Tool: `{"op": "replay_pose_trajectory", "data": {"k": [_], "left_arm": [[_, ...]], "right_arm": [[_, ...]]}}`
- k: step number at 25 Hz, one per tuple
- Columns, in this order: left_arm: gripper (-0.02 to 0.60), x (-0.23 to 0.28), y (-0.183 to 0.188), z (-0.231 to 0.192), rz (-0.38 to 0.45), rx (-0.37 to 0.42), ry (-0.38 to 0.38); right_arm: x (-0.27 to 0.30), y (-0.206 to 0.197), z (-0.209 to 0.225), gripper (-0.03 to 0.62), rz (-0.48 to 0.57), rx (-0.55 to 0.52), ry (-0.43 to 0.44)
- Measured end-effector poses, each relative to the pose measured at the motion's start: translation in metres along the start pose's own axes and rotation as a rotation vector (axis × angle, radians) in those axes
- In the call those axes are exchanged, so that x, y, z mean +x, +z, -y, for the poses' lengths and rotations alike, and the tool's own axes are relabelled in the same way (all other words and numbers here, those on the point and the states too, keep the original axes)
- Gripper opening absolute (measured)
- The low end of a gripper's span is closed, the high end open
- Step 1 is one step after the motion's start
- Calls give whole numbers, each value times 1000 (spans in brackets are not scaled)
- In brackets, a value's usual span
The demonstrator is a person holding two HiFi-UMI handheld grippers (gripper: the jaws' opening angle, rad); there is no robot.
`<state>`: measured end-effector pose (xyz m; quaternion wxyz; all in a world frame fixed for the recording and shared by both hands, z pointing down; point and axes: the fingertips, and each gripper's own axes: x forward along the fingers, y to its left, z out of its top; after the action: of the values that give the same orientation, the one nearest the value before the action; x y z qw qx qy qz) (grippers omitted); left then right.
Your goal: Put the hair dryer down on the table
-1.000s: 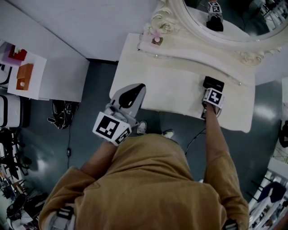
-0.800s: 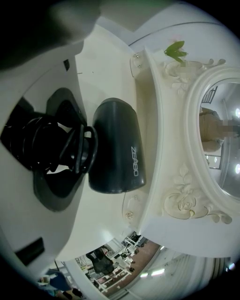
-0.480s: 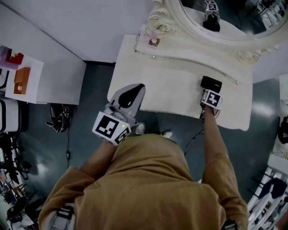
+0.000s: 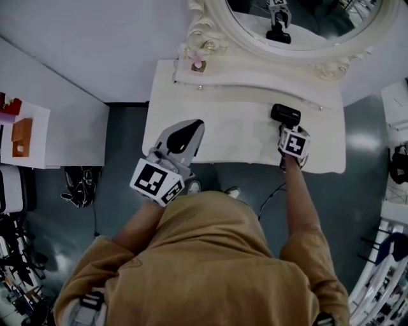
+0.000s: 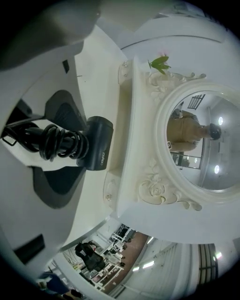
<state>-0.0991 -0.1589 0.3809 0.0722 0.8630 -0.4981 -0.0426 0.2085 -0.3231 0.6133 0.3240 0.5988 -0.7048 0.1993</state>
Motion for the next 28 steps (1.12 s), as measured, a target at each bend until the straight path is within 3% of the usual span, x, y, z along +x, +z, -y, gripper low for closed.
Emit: {"op": "replay_pose_trajectory", "data": {"k": [6,15,18,28], "left_arm": [[4,6,4,12,12,-1,-53],[3,8,8,20,25,29,-88],[3,7,12,19,31,39,-87],[3,10,32,21,59,93,-94]], "right_arm": [[-30,5,6,205,39,-19,-21],[-73,12,13,63,128,-25,-48],[-87,5,26,3,127,-21,-93],[-160,40,48,3,323,59,-84]]}}
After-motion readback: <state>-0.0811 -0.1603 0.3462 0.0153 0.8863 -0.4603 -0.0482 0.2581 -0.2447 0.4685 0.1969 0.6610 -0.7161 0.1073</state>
